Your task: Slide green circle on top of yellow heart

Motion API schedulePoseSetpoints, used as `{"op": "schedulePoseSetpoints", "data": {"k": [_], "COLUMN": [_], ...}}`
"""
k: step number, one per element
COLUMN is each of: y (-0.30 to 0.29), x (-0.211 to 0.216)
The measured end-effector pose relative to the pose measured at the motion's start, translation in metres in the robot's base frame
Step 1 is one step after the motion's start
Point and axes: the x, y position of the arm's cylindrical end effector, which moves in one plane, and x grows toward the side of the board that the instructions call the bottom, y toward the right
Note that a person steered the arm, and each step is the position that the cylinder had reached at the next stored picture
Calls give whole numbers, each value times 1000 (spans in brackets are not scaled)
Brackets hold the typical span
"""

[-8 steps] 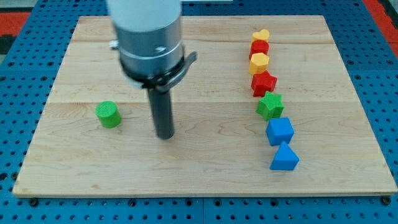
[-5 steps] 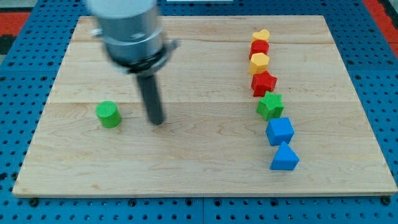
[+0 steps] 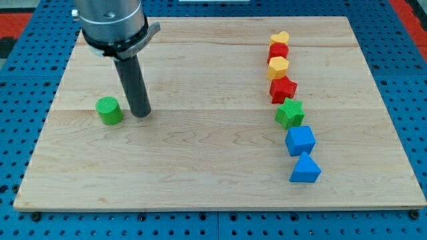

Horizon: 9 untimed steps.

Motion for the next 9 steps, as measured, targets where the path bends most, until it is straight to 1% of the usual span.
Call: {"op": "schedulePoseSetpoints", "data": {"k": [1, 2, 3, 4, 5, 6, 7, 8, 9], "y": [-70, -31, 50, 63, 21, 107, 204, 212, 173], "x": [20, -37, -82, -124, -133, -163, -178, -211, -225]}}
